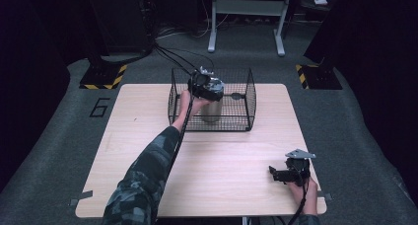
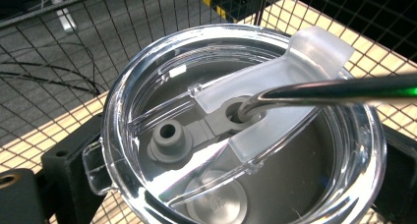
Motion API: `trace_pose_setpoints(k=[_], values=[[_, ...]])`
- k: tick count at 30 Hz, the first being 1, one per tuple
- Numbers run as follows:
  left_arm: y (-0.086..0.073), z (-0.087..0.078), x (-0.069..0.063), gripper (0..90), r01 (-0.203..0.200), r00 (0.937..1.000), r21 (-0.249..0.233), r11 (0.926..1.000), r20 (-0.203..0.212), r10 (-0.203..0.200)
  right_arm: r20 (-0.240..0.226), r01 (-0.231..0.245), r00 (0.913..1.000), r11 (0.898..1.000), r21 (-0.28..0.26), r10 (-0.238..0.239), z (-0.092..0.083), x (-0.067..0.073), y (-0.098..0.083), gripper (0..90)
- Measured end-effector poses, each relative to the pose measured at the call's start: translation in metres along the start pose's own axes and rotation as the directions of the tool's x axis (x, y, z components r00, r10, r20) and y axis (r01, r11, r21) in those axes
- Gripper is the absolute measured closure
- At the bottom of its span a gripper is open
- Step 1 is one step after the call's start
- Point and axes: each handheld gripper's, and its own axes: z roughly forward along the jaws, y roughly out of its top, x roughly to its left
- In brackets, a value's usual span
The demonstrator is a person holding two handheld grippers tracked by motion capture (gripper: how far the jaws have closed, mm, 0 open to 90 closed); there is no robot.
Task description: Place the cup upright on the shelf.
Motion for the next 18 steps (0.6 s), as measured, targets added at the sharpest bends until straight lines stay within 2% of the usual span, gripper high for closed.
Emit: trace_pose_setpoints(k=[1, 2, 5, 6, 8, 9, 11, 14, 17, 18], values=[[-0.0004, 0.0002, -0.0016, 3.8, 0.006, 1.0, -0.004, 1.0, -0.006, -0.006, 0.002, -0.004, 1.0, 1.0, -0.001, 0.004, 0.0, 0.0004, 0.0, 1.2], [-0.0002, -0.0011, -0.0017, 3.8, -0.01, 0.9999, 0.006, 0.9999, -0.005, 0.01, 0.002, -0.004, 1.0, 1.0, -0.001, 0.004, 0.0, 0.0004, 0.0, 1.2], [-0.0007, -0.0019, -0.003, 3.8, -0.011, 0.9999, 0.01, 0.9999, -0.01, 0.011, 0.006, -0.011, 0.9999, 1.0, -0.003, 0.011, 0.0003, 0.0007, 0.0002, 1.2], [-0.0012, -0.001, -0.0036, 3.8, 0.004, 0.9999, -0.005, 1.0, -0.012, -0.004, 0.006, -0.011, 0.9999, 1.0, -0.003, 0.011, 0.0003, 0.0007, 0.0002, 1.2], [-0.0015, -0.0025, -0.0015, 3.7, -0.004, 1.0, 0.004, 1.0, -0.004, 0.004, 0.005, -0.011, 0.9999, 1.0, -0.001, 0.011, 0.0002, 0.0006, 0.0002, 1.1], [-0.0019, -0.0018, -0.0018, 3.7, 0.011, 0.9999, -0.009, 0.9999, -0.005, -0.012, 0.006, -0.012, 0.9999, 1.0, -0.003, 0.012, 0.0003, 0.0007, 0.0002, 1.2], [-0.0017, -0.003, -0.0015, 3.6, 0.014, 0.9999, -0.005, 0.9999, 0.0, -0.014, -0.001, -0.002, 1.0, 1.0, 0.003, 0.002, -0.0003, 0.0001, 0.0, 1.2], [-0.0018, -0.0051, -0.0018, 3.2, 0.001, 1.0, -0.004, 1.0, 0.006, -0.001, 0.003, -0.014, 0.9999, 1.0, -0.001, 0.014, 0.0, 0.0008, 0.0002, 1.2], [-0.0021, -0.0066, -0.0021, 2.7, 0.012, 0.9999, -0.01, 0.9999, 0.01, -0.012, 0.003, -0.012, 0.9999, 1.0, -0.001, 0.012, 0.0, 0.0008, 0.0002, 1.2], [-0.0015, -0.0078, -0.0023, 2.6, 0.005, 0.9999, -0.003, 1.0, 0.011, -0.004, 0.002, -0.01, 1.0, 1.0, 0.0, 0.01, -0.0001, 0.0005, 0.0002, 1.2]])
